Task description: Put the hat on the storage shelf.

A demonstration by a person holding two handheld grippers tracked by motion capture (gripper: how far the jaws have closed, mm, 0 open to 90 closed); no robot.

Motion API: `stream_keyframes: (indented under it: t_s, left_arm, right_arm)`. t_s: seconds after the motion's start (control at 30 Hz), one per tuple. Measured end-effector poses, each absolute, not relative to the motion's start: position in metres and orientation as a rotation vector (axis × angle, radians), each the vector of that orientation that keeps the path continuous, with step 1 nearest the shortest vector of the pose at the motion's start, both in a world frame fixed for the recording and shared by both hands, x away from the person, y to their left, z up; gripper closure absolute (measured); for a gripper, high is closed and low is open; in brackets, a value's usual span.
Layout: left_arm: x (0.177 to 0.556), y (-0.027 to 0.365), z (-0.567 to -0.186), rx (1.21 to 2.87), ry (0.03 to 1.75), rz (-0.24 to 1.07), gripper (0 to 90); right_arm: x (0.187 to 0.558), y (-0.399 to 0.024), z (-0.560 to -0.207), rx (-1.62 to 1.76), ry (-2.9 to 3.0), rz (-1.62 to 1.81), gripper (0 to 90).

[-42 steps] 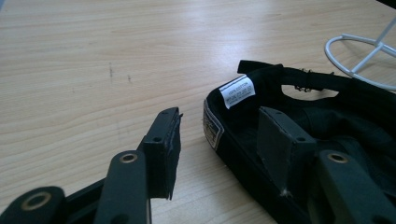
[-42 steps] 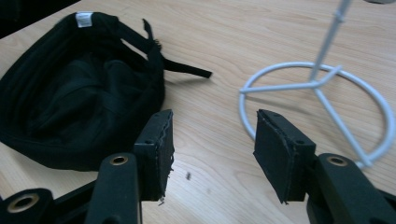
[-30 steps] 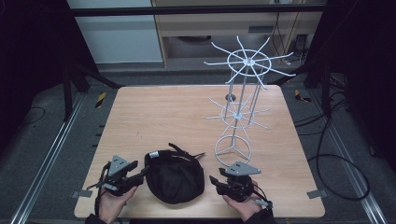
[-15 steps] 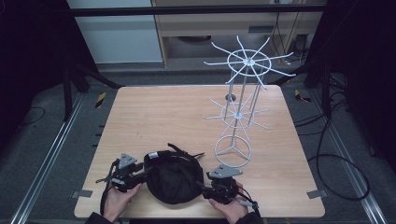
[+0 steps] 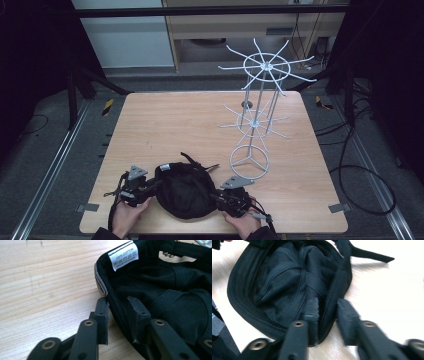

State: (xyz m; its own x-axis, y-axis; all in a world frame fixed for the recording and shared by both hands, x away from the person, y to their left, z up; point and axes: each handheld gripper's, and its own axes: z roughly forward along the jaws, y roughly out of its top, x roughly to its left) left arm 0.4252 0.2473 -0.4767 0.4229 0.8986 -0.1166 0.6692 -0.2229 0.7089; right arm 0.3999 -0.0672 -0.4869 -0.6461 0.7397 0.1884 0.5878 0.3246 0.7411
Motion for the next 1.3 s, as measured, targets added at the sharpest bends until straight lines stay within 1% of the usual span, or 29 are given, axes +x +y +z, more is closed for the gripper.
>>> stream_keyframes:
  t_s: [0.03, 0.07, 0.13, 0.33, 0.6, 0.87, 1.07, 1.17, 1.3]
  left_arm:
    - [0.425, 0.247, -0.477, 1.976, 1.323, 0.414, 71.7]
    - [0.425, 0.247, -0.477, 1.981, 1.321, 0.41, 72.1]
    - [0.424, 0.245, -0.476, 1.983, 1.317, 0.411, 73.2]
    - [0.423, 0.239, -0.478, 1.995, 1.307, 0.41, 74.1]
    - [0.428, 0.226, -0.481, 1.989, 1.295, 0.405, 76.3]
    - [0.438, 0.221, -0.483, 1.965, 1.294, 0.379, 78.4]
    - [0.438, 0.229, -0.477, 1.94, 1.284, 0.377, 73.8]
    - [0.438, 0.235, -0.472, 1.924, 1.291, 0.368, 69.9]
    - [0.432, 0.239, -0.459, 1.881, 1.251, 0.398, 64.2]
  right_arm:
    - [0.401, -0.067, -0.487, 1.211, 2.4, 1.227, 77.7]
    - [0.401, -0.067, -0.486, 1.218, 2.401, 1.225, 80.2]
    - [0.403, -0.066, -0.485, 1.2, 2.395, 1.22, 82.8]
    - [0.404, -0.07, -0.468, 1.144, 2.29, 1.28, 83.8]
    - [0.397, -0.064, -0.442, 0.938, 2.192, 1.426, 84.1]
    - [0.392, -0.055, -0.445, 0.824, 2.218, 1.467, 84.1]
    - [0.391, -0.054, -0.449, 0.83, 2.221, 1.43, 84.1]
    - [0.391, -0.053, -0.451, 0.835, 2.213, 1.402, 84.1]
    - [0.391, -0.053, -0.453, 0.849, 2.203, 1.388, 84.1]
